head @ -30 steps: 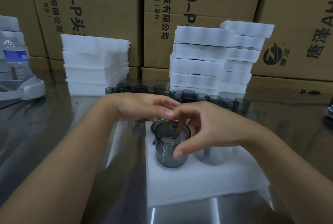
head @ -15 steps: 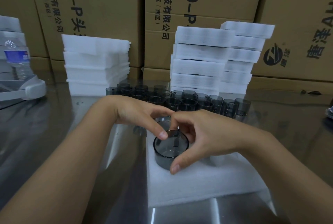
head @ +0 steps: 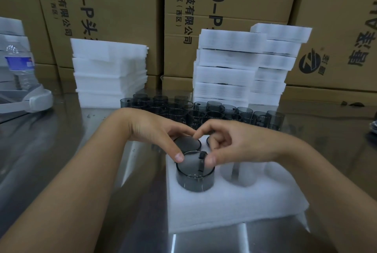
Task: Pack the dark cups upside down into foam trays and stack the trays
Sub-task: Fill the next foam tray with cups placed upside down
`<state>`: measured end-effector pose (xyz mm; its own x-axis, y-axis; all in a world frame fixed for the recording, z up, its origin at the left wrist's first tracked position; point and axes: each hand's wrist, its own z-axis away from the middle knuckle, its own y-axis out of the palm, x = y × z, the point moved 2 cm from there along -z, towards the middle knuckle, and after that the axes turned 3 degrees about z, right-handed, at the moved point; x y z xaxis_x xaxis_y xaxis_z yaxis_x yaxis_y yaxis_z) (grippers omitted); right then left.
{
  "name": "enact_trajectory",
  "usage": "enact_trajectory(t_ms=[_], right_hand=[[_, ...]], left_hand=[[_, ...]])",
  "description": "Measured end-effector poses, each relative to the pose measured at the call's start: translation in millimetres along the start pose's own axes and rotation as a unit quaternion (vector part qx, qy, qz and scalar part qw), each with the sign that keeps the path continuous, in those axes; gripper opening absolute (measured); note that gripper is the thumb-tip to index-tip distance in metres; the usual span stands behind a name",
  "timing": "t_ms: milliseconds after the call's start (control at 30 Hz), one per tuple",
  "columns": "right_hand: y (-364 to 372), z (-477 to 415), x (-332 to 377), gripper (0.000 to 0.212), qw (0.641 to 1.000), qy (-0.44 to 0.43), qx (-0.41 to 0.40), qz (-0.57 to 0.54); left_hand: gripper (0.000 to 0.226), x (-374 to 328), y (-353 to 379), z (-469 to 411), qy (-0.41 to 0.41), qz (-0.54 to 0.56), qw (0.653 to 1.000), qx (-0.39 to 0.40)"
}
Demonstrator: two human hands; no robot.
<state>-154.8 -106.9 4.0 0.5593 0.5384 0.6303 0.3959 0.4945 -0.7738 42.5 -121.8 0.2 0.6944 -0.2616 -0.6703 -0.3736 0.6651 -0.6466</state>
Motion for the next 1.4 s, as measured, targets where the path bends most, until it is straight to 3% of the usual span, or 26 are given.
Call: enact_trajectory(t_ms=[133,333,533,733,800,833,900,933,1033,1133,1267,1400], right_hand=[[-11,4,-12,0.051,0.999,0.017,-0.005,-0.045],[-9,1,-16,0.038,0.997,0.032,0.003,-0.065],[-7,-2,-17,0.035,0.998,0.05,0.024,-0.013],[-7,-2,-18,0.044,0.997,0.058,0.043,0.0],[-9,0,-19,0.044,0.998,0.048,0.042,-0.013],[-10,1,-20,0.045,0.998,0.044,0.038,-0.026],[-15,4,-24,0.046,0.997,0.042,0.025,-0.063],[-17,4,-27,0.047,0.996,0.045,0.013,-0.077],[-22,3,-36,0.044,0.992,0.06,-0.039,-0.105],[-23,0,-44,0.043,0.982,0.059,-0.06,-0.168],[-25,-2,-51,0.035,0.962,0.038,-0.079,-0.257],[-31,-8,-63,0.038,0.924,0.053,-0.228,-0.302]], left_hand=[[0.111,3,-2,0,-0.017,0.011,1.0,-0.001],[0.104,3,-1,-1,-0.041,-0.001,0.999,0.006],[0.118,-6,2,-5,-0.093,-0.06,0.994,-0.006],[0.117,-2,2,-6,-0.09,-0.028,0.996,-0.008],[0.095,0,0,-7,-0.078,-0.007,0.995,-0.063],[0.075,2,-3,-9,-0.065,0.007,0.991,-0.118],[0.03,7,-15,-12,-0.039,0.017,0.962,-0.27],[0.019,9,-20,-12,-0.034,0.012,0.939,-0.342],[0.022,19,-29,-13,-0.077,-0.065,0.888,-0.449],[0.045,29,-25,-20,-0.136,-0.14,0.887,-0.419],[0.048,37,-16,-29,-0.144,-0.142,0.89,-0.409],[0.045,42,-13,-37,-0.139,-0.144,0.88,-0.431]])
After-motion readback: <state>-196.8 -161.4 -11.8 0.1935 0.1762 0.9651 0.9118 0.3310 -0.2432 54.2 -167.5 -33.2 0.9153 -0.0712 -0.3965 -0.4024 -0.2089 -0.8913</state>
